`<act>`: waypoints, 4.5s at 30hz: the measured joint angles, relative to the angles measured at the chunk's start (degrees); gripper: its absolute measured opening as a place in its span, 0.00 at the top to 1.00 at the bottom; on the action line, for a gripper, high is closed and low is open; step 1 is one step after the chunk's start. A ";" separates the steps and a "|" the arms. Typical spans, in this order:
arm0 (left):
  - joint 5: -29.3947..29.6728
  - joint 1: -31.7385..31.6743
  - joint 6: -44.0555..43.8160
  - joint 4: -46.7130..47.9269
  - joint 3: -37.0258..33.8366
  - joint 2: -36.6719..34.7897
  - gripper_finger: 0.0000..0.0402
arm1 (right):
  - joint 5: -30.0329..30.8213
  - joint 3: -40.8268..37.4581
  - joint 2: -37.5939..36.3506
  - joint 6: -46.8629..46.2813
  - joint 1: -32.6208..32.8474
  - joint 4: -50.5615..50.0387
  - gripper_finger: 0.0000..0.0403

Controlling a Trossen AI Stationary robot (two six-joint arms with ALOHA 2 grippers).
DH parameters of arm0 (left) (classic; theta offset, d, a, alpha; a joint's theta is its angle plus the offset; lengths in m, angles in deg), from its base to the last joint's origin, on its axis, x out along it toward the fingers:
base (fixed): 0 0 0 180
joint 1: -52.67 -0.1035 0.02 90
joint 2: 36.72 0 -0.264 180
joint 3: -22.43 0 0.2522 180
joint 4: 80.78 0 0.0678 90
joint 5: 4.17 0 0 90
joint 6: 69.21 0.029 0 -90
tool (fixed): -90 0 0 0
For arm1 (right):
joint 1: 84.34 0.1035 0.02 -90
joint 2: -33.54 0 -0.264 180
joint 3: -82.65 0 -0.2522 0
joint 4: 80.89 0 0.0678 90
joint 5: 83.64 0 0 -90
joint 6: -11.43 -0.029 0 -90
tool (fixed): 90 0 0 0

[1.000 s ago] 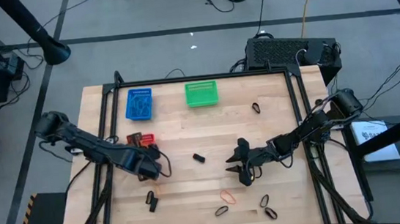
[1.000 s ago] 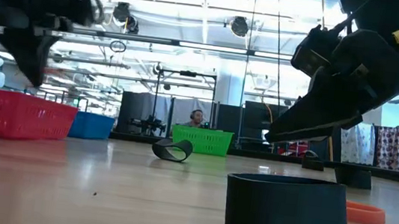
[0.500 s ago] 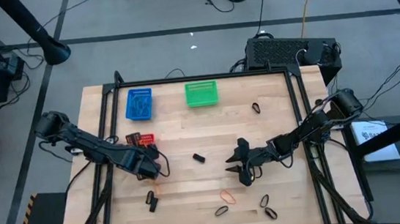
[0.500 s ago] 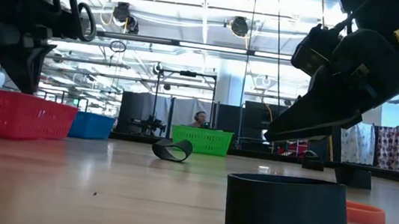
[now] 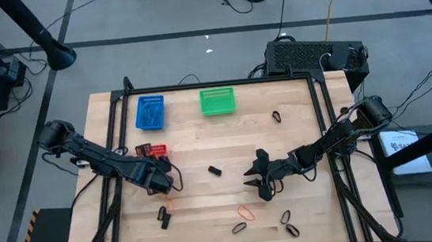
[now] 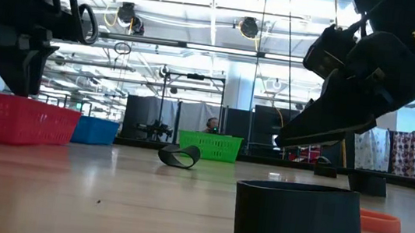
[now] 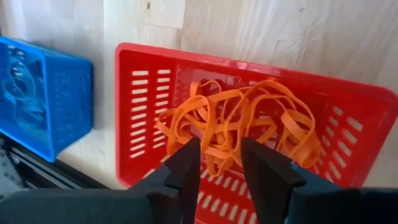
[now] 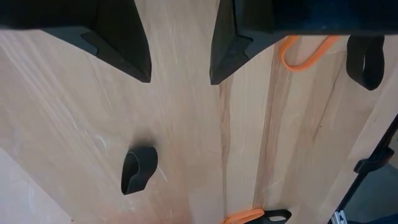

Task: Sort rubber bands into baskets
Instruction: Put the orange rubber band into the red bin

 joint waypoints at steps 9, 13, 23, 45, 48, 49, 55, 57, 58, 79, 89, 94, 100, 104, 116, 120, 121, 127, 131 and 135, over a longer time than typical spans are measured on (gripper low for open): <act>-6.61 0.08 -3.23 -9.68 2.81 0.00 0.70 | -1.76 -0.02 0.00 4.04 1.94 2.52 0.61; -7.58 1.36 1.24 -22.20 4.90 0.00 0.70 | -4.84 -0.02 0.00 8.59 4.80 4.28 0.61; -7.11 7.02 23.16 -65.47 1.38 4.74 0.70 | -4.57 1.01 6.15 20.95 9.03 9.68 0.61; -1.87 7.82 28.99 -91.26 0.72 27.23 0.70 | -4.78 15.45 16.81 21.03 7.83 -5.88 0.63; -1.32 7.82 28.95 -91.55 0.72 27.23 0.70 | -5.39 15.46 16.78 19.61 7.49 -7.25 0.72; -1.30 7.82 28.96 -91.53 0.73 27.23 0.70 | -5.59 15.47 16.76 19.41 7.43 -7.46 0.77; -1.24 7.82 28.99 -91.46 0.74 27.23 0.70 | -8.51 15.43 16.35 21.08 6.76 -7.08 0.97; -0.85 7.63 28.97 -91.50 0.74 27.25 0.70 | -7.80 15.33 15.69 21.03 6.43 -6.88 0.98; -0.73 7.42 28.86 -91.98 0.74 27.61 0.70 | -7.10 15.25 15.27 21.08 6.17 -7.00 0.99; -3.41 0.59 6.82 -101.71 0.81 33.47 0.70 | 4.49 15.28 11.28 22.03 5.29 -8.09 1.00; -3.97 0.61 6.46 -100.94 0.76 33.46 0.70 | 4.70 15.28 11.26 21.48 5.09 -8.85 1.00; -1.47 0.59 6.41 -101.82 0.76 33.46 0.70 | 4.68 15.30 11.26 21.36 5.09 -8.57 1.00; -1.11 -0.52 3.01 -101.62 0.76 33.46 0.70 | 4.71 15.30 11.23 21.67 5.07 -7.15 1.00; -1.12 -0.73 3.44 -101.46 0.76 33.46 0.70 | 4.83 15.30 11.23 22.36 5.07 -5.93 1.00; -1.11 -0.83 6.97 -100.86 0.76 33.46 0.81 | 4.28 15.34 11.19 22.36 5.07 -6.02 0.99; -1.30 -0.83 9.54 -100.88 0.76 33.46 0.97 | 4.35 15.34 11.19 22.36 5.07 -5.98 0.96; -1.30 -0.81 9.56 -100.86 0.76 33.46 0.97 | 4.37 15.34 11.19 22.25 5.07 -5.98 0.95; -1.35 -0.83 10.57 -100.16 0.76 33.46 0.98 | 5.26 15.34 11.19 20.30 5.07 -5.98 0.84; -2.12 -0.83 11.55 -94.23 0.76 32.02 0.99 | 7.41 15.34 11.19 16.70 5.05 -6.22 0.75; -2.37 -0.87 12.69 -81.09 0.79 26.03 0.99 | 7.45 15.34 11.19 15.88 5.05 -6.75 0.66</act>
